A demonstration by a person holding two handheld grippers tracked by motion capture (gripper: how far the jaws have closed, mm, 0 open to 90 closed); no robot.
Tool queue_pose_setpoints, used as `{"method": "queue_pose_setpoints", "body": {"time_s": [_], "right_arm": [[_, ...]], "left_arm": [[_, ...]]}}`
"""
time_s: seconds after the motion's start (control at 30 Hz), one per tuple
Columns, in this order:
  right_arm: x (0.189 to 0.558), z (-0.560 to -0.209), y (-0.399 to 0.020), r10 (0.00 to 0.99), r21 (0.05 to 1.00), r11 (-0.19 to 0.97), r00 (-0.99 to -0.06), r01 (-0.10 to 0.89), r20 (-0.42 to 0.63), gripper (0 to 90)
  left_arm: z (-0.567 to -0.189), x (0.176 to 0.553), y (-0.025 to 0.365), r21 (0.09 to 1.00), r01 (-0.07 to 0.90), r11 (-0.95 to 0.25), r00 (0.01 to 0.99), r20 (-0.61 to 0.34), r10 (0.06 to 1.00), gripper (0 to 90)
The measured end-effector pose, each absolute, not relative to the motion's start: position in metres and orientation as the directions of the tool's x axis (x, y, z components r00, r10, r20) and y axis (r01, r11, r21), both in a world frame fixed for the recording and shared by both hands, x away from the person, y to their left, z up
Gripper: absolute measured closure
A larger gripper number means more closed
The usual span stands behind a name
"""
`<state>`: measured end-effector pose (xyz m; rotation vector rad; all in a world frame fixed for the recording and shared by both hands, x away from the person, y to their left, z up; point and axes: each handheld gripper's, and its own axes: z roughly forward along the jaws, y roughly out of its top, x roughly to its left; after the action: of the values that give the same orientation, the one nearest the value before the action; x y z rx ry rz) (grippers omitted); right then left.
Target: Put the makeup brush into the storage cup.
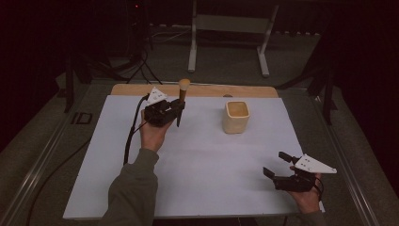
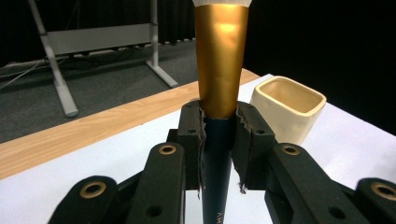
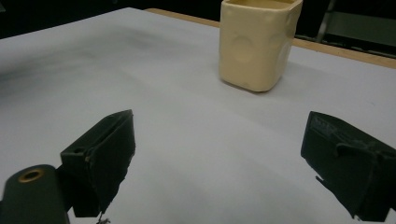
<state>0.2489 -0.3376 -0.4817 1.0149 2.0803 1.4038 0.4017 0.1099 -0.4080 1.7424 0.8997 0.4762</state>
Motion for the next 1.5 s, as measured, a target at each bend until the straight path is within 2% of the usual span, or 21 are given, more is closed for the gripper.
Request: {"method": "queue_pose_setpoints", "body": {"time_s": [1.5], "right_arm": [[0.249,-0.481,-0.338,0.765,0.921,0.206,-0.641,0.331,0.059,9.9]], "left_arm": [[-0.392,0.436,0.051,0.944,0.283,-0.171,0.675,-0.068,0.735,74.9]]}}
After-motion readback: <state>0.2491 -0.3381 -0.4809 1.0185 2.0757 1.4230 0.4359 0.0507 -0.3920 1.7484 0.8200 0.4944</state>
